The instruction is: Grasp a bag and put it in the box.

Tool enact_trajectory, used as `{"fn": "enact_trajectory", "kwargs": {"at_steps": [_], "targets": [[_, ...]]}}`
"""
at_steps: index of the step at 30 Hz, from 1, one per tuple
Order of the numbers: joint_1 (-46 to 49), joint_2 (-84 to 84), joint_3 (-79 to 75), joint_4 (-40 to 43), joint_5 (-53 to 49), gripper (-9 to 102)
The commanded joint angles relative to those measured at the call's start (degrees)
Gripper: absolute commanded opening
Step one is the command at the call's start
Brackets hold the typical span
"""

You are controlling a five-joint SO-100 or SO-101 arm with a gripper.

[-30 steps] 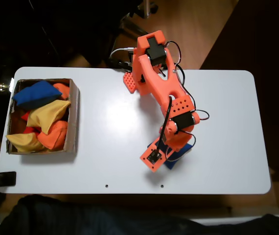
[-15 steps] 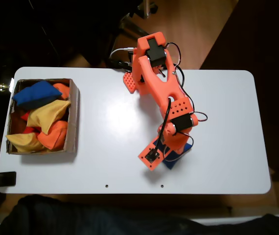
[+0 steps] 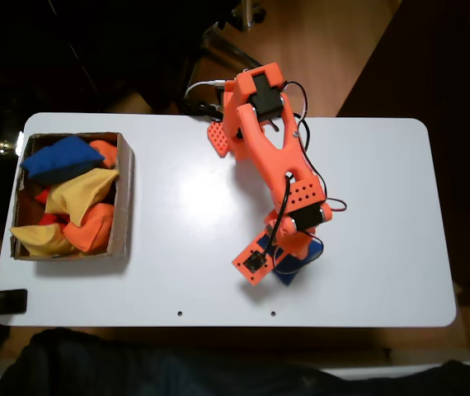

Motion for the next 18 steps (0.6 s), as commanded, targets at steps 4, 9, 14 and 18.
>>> {"fn": "enact_trajectory", "kwargs": {"at_steps": [4,9,14,18], "targets": [[-1.23,-0.44,-2.37,-0.18,0.44,52],[-1.76,-1.76,-3.43,-0.44,1.41,52],[-1.93,-3.25,-4.83,-0.70,2.55,55],[-1.85,-4.04,-5.45,-0.70,3.16,59]]}}
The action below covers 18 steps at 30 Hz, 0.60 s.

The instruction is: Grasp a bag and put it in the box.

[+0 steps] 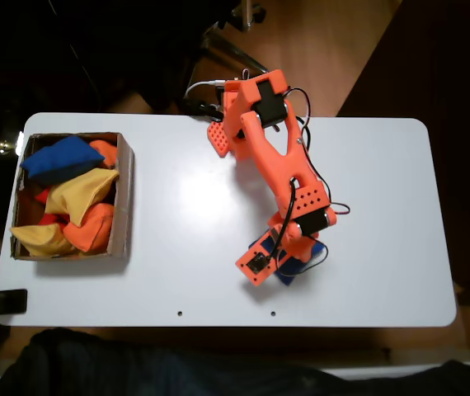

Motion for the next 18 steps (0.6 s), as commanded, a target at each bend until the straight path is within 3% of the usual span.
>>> {"fn": "enact_trajectory", "kwargs": {"at_steps": [1,18], "targets": [[-0.53,-0.18,-2.64,-0.62,0.70,60],[-1.41,-7.65,-4.83,2.11,0.00,63]]}}
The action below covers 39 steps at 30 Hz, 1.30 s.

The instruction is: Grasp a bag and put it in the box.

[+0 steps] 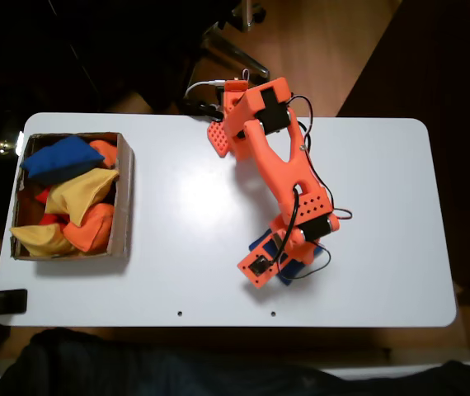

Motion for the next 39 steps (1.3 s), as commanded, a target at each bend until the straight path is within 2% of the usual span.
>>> {"fn": "enact_trajectory", "kwargs": {"at_steps": [1,13,22,36,39], "targets": [[-0.97,-1.58,-0.62,0.53,-0.26,63],[-1.76,-3.52,0.26,2.11,-0.26,62],[-0.88,0.00,2.55,2.72,-0.88,38],[0.35,11.69,6.24,3.60,-0.79,15],[1.05,14.33,6.59,3.69,-0.35,0]]}}
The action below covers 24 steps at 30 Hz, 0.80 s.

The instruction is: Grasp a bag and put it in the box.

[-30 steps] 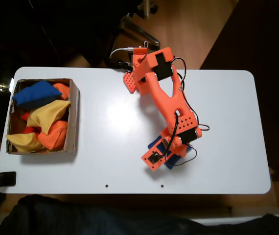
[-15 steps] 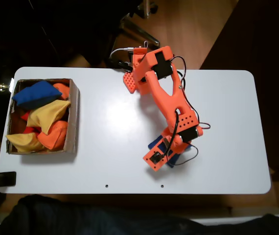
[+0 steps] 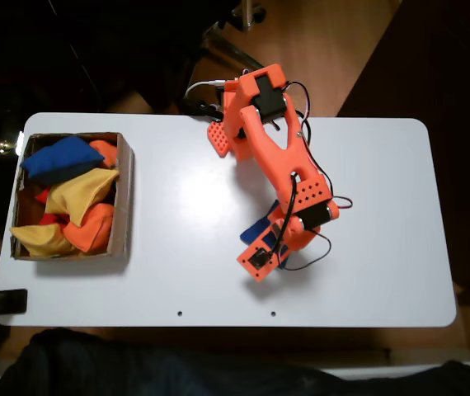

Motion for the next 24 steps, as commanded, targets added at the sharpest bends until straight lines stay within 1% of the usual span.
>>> {"fn": "enact_trajectory", "kwargs": {"at_steps": [1,17,24], "targets": [[1.41,4.48,0.35,0.97,0.79,0],[2.46,14.50,0.70,3.60,2.72,0],[2.99,18.54,-2.02,5.10,3.60,0]]}}
